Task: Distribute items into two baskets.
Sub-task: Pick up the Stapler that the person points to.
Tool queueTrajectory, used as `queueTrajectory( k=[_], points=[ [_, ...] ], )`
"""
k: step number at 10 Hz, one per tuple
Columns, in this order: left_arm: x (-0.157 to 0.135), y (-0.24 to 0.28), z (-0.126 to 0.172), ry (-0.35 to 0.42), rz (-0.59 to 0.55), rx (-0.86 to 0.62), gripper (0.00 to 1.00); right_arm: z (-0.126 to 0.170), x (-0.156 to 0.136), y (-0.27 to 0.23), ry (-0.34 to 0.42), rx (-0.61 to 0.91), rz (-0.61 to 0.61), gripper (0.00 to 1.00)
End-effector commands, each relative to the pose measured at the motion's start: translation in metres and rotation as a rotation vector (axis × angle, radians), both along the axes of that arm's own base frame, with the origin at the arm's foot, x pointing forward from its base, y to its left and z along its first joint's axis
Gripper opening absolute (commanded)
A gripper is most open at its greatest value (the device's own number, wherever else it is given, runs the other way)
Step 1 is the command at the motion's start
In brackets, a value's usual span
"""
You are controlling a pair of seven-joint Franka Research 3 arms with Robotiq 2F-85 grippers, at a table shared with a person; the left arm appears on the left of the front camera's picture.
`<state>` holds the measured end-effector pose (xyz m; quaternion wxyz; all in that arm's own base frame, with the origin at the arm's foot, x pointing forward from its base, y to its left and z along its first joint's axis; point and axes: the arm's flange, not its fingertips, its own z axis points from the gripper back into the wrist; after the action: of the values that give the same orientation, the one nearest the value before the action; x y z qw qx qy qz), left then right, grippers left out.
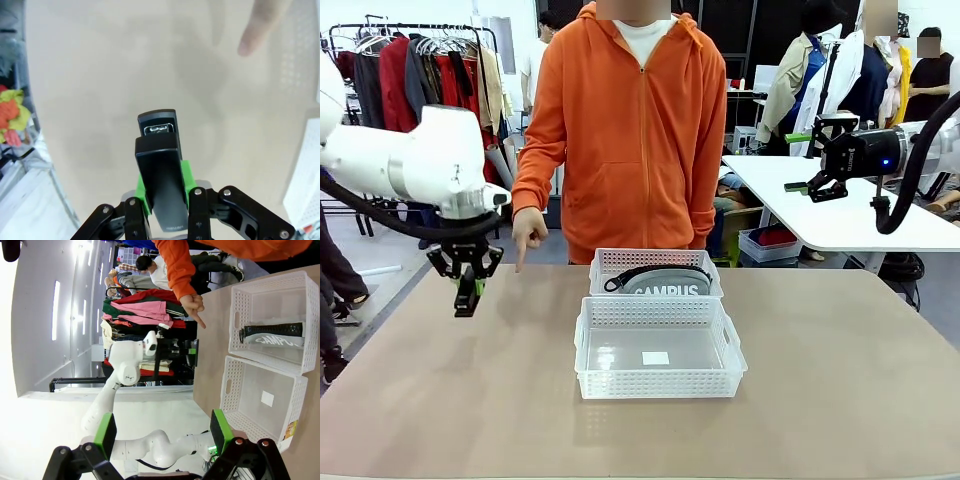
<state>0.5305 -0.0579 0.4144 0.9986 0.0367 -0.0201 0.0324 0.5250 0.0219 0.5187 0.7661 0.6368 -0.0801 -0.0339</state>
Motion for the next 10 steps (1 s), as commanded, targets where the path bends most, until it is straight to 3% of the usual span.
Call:
queueTrajectory(
  k=[1,3,5,6,10],
  points=[
    [-0.006,0.005,0.045,0.012,-0.043,-0.022,0.00,0.003,0.000,0.000,-0.005,0.022,-0.008,1.00],
    [-0.010,0.003,0.089,0.008,-0.053,-0.040,0.00,0.003,0.000,0.000,-0.005,0.022,-0.008,1.00],
    [-0.009,0.003,0.135,-0.060,-0.006,-0.029,0.00,0.003,0.000,0.000,-0.005,0.022,-0.008,1.00],
    [-0.006,0.004,0.155,-0.056,-0.008,-0.025,0.00,0.003,0.000,0.000,-0.005,0.022,-0.008,1.00],
    [-0.009,0.006,0.210,-0.116,0.016,-0.055,0.00,0.003,0.000,0.000,-0.005,0.022,-0.008,1.00]
  ],
)
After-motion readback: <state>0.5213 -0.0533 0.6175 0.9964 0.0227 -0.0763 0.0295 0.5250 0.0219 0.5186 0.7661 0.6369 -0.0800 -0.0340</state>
